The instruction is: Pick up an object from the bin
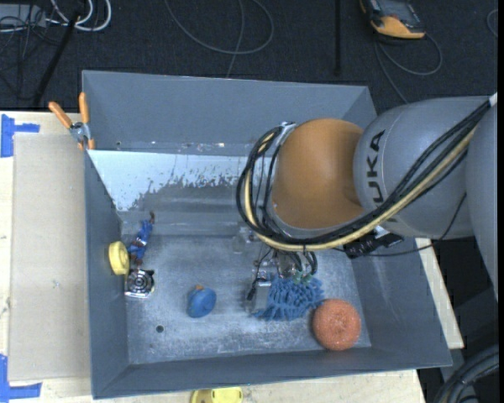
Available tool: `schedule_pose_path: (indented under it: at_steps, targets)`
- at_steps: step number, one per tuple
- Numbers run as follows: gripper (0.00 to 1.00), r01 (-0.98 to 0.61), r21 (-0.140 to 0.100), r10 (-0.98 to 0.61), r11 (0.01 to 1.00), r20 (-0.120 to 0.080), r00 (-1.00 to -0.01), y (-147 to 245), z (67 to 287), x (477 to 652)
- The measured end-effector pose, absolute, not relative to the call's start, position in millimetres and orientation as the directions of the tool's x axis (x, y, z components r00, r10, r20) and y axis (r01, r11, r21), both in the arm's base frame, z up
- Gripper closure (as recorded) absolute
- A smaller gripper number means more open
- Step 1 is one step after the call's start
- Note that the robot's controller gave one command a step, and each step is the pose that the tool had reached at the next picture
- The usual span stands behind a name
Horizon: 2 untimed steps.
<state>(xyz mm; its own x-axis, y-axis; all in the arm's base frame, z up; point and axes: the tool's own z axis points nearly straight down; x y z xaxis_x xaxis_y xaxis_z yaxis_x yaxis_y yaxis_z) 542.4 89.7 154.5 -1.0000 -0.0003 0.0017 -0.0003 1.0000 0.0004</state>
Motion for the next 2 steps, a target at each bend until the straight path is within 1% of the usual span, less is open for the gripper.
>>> schedule_pose_path:
  at_steps: [1,2]
  targets:
    - [0.0,-0.024,0.001,-0.024,1.0,-0.005,-1.0,31.3,90.6,531.2]
    - [0.0,-0.076,0.0,-0.076,0.997,0.004,-0.997,8.0,80.6,538.2]
